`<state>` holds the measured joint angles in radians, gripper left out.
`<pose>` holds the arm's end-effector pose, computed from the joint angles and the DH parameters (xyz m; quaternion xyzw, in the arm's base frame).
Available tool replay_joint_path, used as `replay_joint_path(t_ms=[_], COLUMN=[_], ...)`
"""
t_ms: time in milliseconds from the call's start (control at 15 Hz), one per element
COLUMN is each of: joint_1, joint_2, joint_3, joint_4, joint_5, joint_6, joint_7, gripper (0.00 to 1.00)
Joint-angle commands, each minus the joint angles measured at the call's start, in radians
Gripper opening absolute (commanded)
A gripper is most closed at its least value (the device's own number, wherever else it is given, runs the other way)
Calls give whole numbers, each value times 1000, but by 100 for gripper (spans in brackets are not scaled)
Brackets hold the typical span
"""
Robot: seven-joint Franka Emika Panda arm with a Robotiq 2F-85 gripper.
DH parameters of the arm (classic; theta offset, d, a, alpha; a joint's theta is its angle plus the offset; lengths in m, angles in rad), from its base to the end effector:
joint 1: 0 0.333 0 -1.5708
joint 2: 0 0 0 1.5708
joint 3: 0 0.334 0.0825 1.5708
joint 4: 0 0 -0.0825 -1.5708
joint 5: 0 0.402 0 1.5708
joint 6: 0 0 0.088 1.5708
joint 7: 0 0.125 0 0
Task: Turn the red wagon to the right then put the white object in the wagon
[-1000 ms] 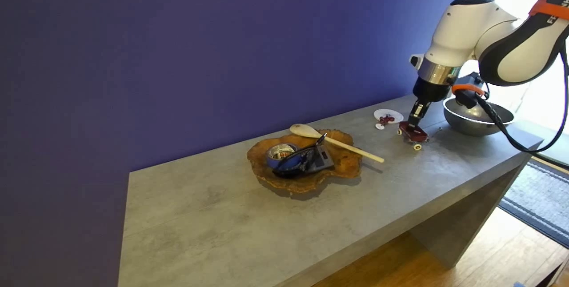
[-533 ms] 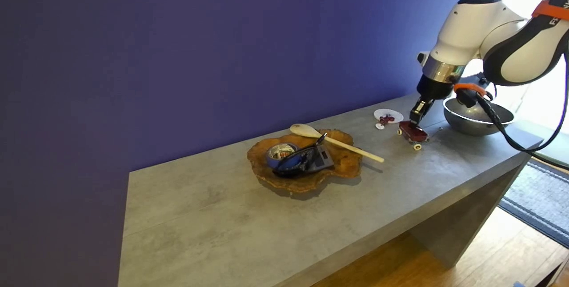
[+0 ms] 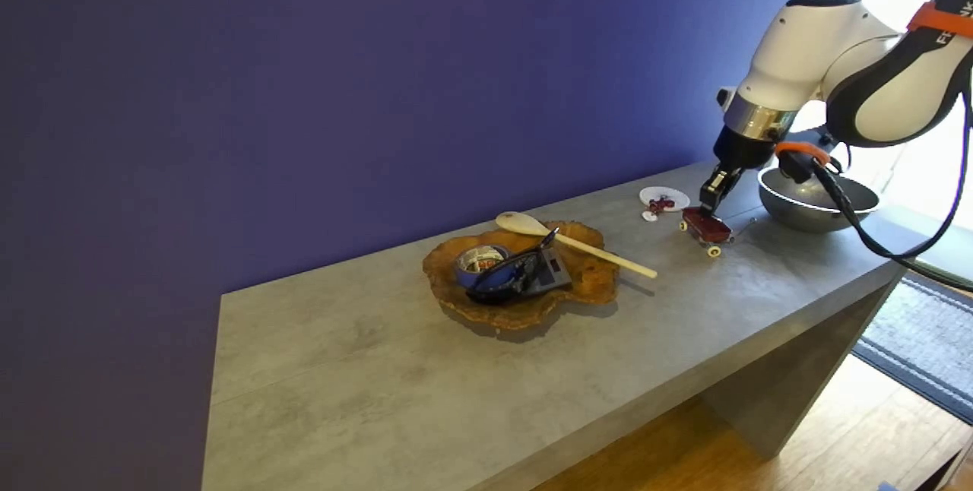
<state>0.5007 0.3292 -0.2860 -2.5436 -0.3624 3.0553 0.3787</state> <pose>0.4640 0.1195 0.1527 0.9872 0.1080 0.1068 0.0478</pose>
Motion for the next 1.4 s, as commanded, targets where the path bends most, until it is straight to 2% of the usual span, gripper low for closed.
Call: replay_joint_path(t_ms=[0,733,1333], joint_1=[-12,-26,-83], joint_2=[-7,30,56], joint_3=[11,13,54], joint_4=[-27,-16,-14], joint_5=[22,22,53], joint_6=[32,83,127], joint_7=[21,37,70], gripper=[2,2,2])
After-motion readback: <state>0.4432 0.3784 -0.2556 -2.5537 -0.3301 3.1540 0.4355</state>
